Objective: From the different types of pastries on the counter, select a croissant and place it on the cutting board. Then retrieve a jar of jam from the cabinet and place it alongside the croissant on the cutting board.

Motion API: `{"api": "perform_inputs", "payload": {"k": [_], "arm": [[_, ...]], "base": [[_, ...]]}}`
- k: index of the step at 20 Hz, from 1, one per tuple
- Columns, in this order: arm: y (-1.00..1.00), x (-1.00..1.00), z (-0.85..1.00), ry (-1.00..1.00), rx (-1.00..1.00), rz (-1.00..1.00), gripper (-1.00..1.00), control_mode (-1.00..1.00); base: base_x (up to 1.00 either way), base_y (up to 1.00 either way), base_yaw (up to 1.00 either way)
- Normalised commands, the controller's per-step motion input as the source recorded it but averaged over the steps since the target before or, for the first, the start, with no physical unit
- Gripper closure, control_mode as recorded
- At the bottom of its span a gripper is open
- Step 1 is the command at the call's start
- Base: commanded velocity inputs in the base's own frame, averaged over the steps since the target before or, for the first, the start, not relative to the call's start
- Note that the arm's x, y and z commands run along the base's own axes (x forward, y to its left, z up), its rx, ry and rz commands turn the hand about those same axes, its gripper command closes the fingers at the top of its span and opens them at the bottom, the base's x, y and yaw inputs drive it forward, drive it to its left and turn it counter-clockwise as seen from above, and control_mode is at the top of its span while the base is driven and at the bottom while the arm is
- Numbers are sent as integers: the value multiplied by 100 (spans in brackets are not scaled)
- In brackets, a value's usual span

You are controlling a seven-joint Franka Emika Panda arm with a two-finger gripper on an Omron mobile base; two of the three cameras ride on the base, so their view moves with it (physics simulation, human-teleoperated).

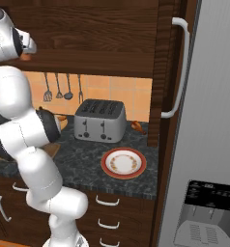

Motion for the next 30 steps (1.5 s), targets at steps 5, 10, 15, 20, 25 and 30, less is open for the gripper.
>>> {"api": "perform_inputs", "payload": {"k": [5, 10, 15, 20, 25, 30], "arm": [[1, 50, -14, 3, 0, 1, -100, -100], [33, 42, -32, 12, 0, 11, -100, -100], [39, 34, -8, 3, 0, 12, -100, -100], [10, 20, 10, -11, -9, 4, -100, -100], [0, 12, 12, -16, -14, 0, -100, -100], [0, 7, 0, -12, -8, 0, -100, -100]], "base": [[0, 0, 0], [0, 0, 0], [0, 0, 0], [0, 0, 0], [0, 0, 0], [0, 0, 0]]}}
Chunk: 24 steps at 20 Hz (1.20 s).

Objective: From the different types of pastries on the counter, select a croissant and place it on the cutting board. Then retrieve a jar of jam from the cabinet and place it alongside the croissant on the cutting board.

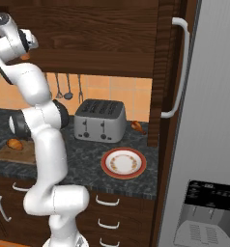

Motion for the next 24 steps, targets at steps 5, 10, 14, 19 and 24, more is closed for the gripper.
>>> {"api": "perform_inputs", "payload": {"k": [5, 10, 14, 19, 24], "arm": [[0, -2, 0, -7, 0, 0, 100, -100], [-17, -46, -3, -11, 2, 0, 100, -100], [-27, -76, 0, -18, 2, 0, 100, -100], [-27, -96, 0, -14, 20, 0, 100, -100], [-43, -100, 0, -13, 47, 0, 100, -100]], "base": [[0, 0, 0], [0, 0, 0], [0, 0, 0], [0, 0, 0], [0, 0, 0]]}}
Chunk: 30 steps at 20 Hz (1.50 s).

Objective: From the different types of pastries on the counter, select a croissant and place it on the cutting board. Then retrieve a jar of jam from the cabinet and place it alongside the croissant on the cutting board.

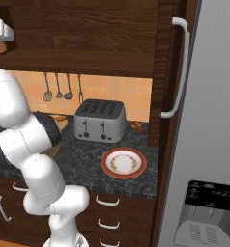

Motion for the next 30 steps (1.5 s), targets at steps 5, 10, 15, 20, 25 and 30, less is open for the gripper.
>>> {"api": "perform_inputs", "payload": {"k": [5, 10, 15, 20, 25, 30], "arm": [[-71, -100, -41, -14, 36, 0, 100, -100], [-82, -68, -90, 11, 30, 3, 100, -100], [-16, 2, -82, 31, 17, 21, 100, -100], [0, 1, -46, 18, -2, 30, 100, -100], [0, 27, -43, 1, -24, 19, 100, -100], [1, 53, -55, 0, -38, 9, 100, -100]], "base": [[0, 0, 0], [0, 0, 0], [0, 0, 0], [0, 0, 0], [0, 0, 0], [0, 0, 0]]}}
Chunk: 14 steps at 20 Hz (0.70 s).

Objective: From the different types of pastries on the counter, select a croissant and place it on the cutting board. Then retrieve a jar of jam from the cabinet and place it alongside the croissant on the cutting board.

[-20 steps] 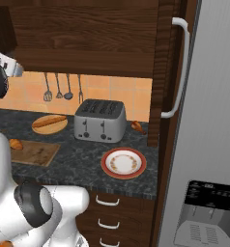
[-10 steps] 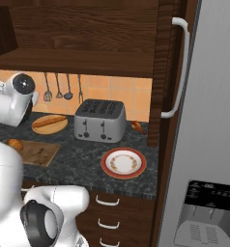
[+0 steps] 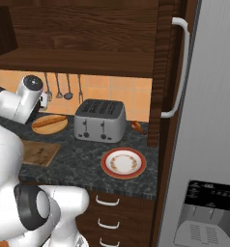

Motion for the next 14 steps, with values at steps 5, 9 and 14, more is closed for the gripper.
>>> {"api": "perform_inputs", "payload": {"k": [5, 9, 14], "arm": [[1, 42, -70, 4, -10, 9, 100, -100], [0, 36, -76, 1, 0, 4, 100, -100], [15, 16, -61, 0, 0, 5, 100, -100]], "base": [[0, 0, 0], [0, 0, 0], [0, 0, 0]]}}
